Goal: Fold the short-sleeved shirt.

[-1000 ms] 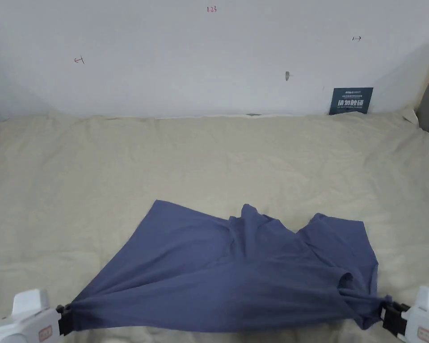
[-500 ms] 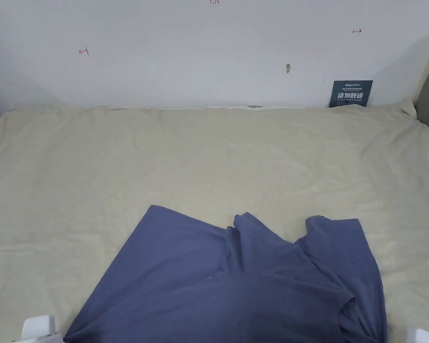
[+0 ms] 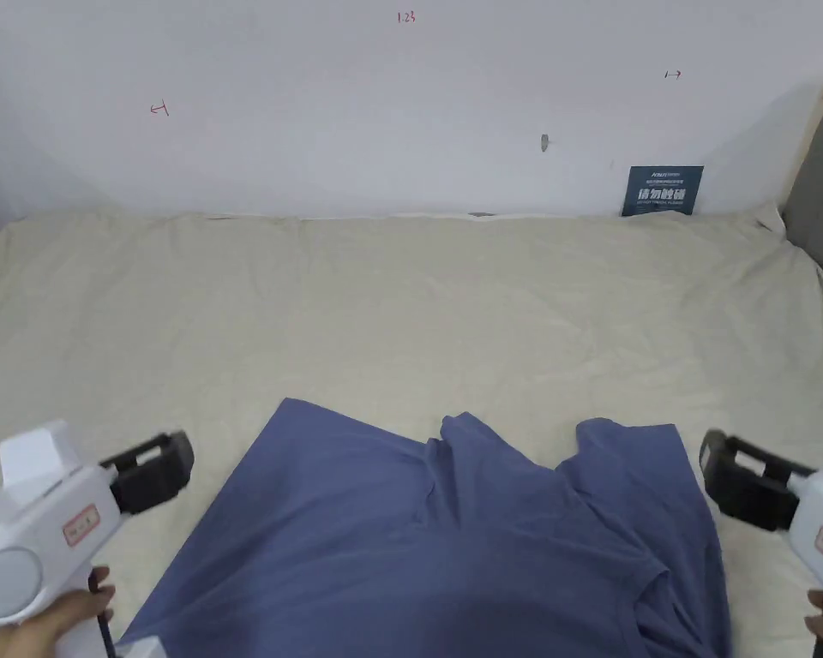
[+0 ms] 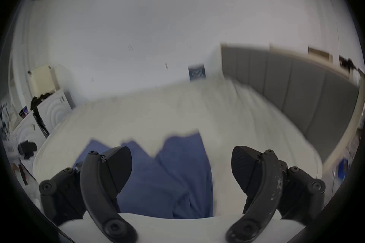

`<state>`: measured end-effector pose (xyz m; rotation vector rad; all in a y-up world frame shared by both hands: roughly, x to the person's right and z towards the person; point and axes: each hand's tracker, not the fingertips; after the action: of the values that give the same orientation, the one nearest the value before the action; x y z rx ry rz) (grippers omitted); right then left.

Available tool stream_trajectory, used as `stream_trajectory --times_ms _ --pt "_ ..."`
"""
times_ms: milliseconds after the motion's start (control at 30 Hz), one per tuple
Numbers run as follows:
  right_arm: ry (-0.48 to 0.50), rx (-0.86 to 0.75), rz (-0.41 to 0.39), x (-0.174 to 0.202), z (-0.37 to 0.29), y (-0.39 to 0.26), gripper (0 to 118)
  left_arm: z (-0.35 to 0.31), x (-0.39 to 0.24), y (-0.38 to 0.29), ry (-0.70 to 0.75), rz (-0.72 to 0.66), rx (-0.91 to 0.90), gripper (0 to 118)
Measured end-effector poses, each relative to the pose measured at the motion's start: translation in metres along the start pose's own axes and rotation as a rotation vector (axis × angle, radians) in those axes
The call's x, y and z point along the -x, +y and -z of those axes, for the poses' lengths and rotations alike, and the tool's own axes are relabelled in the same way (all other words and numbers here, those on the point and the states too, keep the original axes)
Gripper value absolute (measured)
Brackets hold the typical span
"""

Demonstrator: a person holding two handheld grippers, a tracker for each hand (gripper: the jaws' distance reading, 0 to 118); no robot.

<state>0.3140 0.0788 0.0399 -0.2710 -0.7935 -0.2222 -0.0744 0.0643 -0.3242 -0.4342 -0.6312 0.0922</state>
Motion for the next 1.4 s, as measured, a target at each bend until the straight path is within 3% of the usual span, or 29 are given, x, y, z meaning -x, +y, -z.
stream_trajectory --times_ms 133,200,233,300,333,367,400,433,500,733,1000,1067,1133,1167,1233,1267,1400 --pt "-0.004 -0.157 -0.05 0.023 -0.024 0.029 102 -0.022 -0.043 0.029 -0.031 0.057 -0.175 111" --pt "-0.012 -0.207 -0.073 0.033 -0.032 0.034 90 -0.026 -0.059 0.033 -0.045 0.09 -0.243 108" --pt "-0.02 -0.226 -0.094 0.038 -0.034 0.035 77 -0.028 -0.065 0.033 -0.057 0.114 -0.277 101" --pt "-0.034 -0.258 -0.137 0.044 -0.036 0.034 44 -0.031 -0.078 0.031 -0.062 0.153 -0.312 76" --pt "-0.044 -0.269 -0.148 0.047 -0.037 0.033 14 -0.025 -0.078 0.028 -0.07 0.177 -0.329 42" --pt "-0.037 -0.271 -0.147 0.049 -0.038 0.032 3 -0.022 -0.08 0.026 -0.08 0.188 -0.33 13" --pt "-0.04 -0.282 -0.152 0.049 -0.037 0.032 1 -0.021 -0.085 0.025 -0.08 0.198 -0.327 1" --pt "-0.019 -0.287 -0.16 0.048 -0.037 0.032 1 -0.022 -0.087 0.024 -0.107 0.193 -0.324 0" --pt "-0.027 -0.291 -0.161 0.051 -0.036 0.03 1 -0.019 -0.089 0.024 -0.179 0.175 -0.316 0" --pt "-0.038 -0.264 -0.149 0.047 -0.012 0.036 1 0.033 -0.09 0.036 -0.184 0.214 -0.164 0" --pt "-0.066 -0.203 -0.16 0.046 0.042 0.04 1 0.195 -0.072 0.05 -0.201 0.269 0.202 0" --pt "-0.074 -0.184 -0.163 0.045 0.058 0.039 1 0.239 -0.064 0.044 -0.182 0.275 0.289 5" --pt "-0.086 -0.157 -0.169 0.043 0.074 0.037 1 0.28 -0.059 0.033 -0.143 0.281 0.396 13" --pt "-0.094 -0.144 -0.171 0.042 0.082 0.035 1 0.301 -0.055 0.026 -0.126 0.283 0.45 33" --pt "-0.108 -0.121 -0.175 0.039 0.095 0.033 1 0.336 -0.045 0.009 -0.091 0.257 0.566 96" --pt "-0.119 -0.108 -0.177 0.037 0.103 0.03 1 0.349 -0.043 -0.001 -0.067 0.256 0.572 107" --pt "-0.15 -0.051 -0.171 0.025 0.125 0.02 2 0.383 -0.038 -0.036 -0.03 0.296 0.625 99"
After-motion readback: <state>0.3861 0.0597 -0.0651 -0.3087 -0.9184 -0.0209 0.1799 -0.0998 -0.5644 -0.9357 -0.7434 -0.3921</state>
